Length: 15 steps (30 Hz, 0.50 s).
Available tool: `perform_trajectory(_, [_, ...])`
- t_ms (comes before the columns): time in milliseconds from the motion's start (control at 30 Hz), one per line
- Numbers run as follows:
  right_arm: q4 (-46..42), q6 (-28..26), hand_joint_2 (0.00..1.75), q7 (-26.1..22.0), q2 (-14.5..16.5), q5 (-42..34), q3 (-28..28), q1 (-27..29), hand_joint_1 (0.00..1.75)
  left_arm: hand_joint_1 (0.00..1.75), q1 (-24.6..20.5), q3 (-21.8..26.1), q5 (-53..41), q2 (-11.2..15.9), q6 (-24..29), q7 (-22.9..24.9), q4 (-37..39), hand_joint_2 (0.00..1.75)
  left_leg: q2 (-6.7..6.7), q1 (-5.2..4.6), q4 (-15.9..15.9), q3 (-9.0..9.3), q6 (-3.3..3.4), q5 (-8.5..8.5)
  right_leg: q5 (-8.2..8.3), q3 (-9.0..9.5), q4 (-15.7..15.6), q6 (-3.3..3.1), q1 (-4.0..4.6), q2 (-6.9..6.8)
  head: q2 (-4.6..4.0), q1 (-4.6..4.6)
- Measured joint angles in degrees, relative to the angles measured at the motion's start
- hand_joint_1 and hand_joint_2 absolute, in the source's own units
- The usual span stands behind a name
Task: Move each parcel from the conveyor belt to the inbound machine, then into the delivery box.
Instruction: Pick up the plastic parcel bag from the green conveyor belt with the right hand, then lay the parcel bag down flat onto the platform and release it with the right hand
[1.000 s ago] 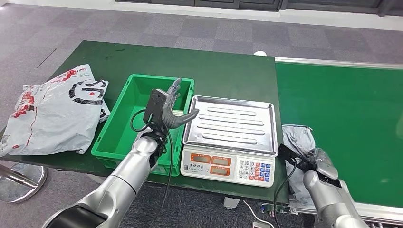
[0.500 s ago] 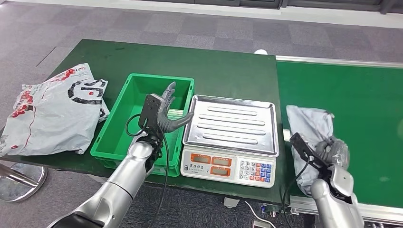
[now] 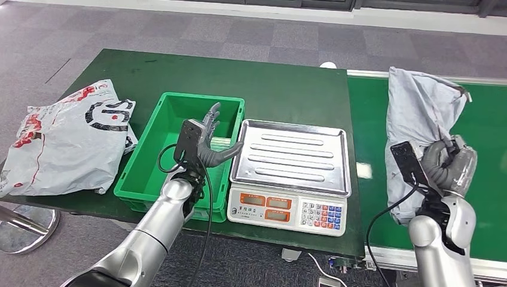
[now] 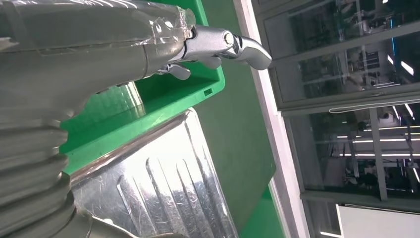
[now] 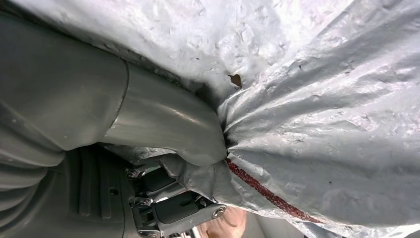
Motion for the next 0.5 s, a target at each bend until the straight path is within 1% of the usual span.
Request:
perform_trajectory(333, [-1.6, 0.2, 1.75, -0.1, -0.3, -0.3, 0.0, 0.2, 1.75, 0.0, 0.0, 0.0, 0.0, 0.0, 0.0, 0.0, 0.0, 1.75, 0.0, 0.0, 0.0, -0.02, 0.0, 0.0, 0.0, -0.01, 0.0, 0.0, 0.0, 0.0, 0.0, 0.01])
perform_trajectory(400, [-1.5, 1.8, 1.75, -0.5, -0.4, -1.3, 0.4, 0.0, 1.75, 0.0, -0.1, 0.0, 0.0, 0.0, 0.0, 0.0, 0.0, 1.75, 0.01, 0.0, 0.0, -0.05, 0.0, 0.0, 0.0, -0.01, 0.0, 0.0, 0.0, 0.01, 0.0, 0.01])
perform_trajectory(500, [0.5, 7.2, 1.75, -1.2, -0.7, -3.7, 3.0, -2.7, 1.75, 0.0, -0.7, 0.0, -0.1, -0.2, 0.0, -0.1, 0.3, 1.75, 0.15, 0.0, 0.0, -0.1, -0.01, 0.01, 0.05, -0.09, 0.0, -0.01, 0.0, 0.11, 0.0, 0.01])
